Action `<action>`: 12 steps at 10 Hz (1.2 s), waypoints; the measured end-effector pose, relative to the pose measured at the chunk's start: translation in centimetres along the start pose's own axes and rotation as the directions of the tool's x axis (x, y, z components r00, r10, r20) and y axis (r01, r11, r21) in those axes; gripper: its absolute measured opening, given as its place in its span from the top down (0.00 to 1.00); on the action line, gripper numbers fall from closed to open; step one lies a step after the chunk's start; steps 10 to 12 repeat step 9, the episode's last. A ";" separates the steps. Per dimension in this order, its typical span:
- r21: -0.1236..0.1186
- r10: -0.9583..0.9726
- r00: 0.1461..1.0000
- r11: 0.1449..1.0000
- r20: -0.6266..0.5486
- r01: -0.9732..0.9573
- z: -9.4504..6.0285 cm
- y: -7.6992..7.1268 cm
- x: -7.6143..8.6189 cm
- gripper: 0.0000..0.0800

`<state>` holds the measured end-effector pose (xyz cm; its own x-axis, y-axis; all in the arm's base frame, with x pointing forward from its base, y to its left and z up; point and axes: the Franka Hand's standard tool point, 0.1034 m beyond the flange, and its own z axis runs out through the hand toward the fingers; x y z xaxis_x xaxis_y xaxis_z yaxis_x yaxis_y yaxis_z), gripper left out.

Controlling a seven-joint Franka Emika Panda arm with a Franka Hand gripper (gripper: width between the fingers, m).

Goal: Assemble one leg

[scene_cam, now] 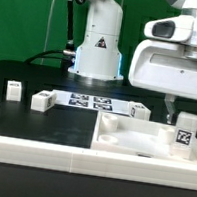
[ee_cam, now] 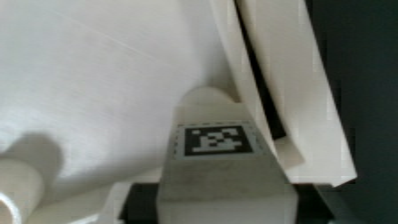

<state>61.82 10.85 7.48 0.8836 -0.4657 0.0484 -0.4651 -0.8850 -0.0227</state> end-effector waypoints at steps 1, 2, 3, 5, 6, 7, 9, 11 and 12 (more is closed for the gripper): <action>-0.018 0.090 0.996 0.996 -0.006 -0.090 0.0 0.8 0.4 0.64; -0.029 0.171 0.985 0.985 -0.014 -0.171 0.0 1.5 0.8 0.64; -0.043 0.237 0.971 0.970 -0.016 -0.238 -0.1 2.1 0.9 0.63; -0.052 0.300 0.954 0.952 -0.021 -0.301 -0.1 2.6 1.1 0.63; -0.050 0.301 0.953 0.952 -0.021 -0.302 -0.1 2.6 1.1 0.56; -0.049 0.299 0.954 0.953 -0.021 -0.300 -0.1 2.6 1.1 0.35; -0.049 0.299 0.954 0.953 -0.021 -0.300 -0.1 2.6 1.1 0.22; -0.049 0.299 0.954 0.953 -0.021 -0.300 -0.1 2.6 1.1 0.22; -0.049 0.299 0.954 0.953 -0.021 -0.300 -0.1 2.6 1.1 0.22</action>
Offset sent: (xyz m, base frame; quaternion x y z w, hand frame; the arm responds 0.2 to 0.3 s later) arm 0.0042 -0.0011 0.0003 -0.0136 -0.0048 0.1668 0.9859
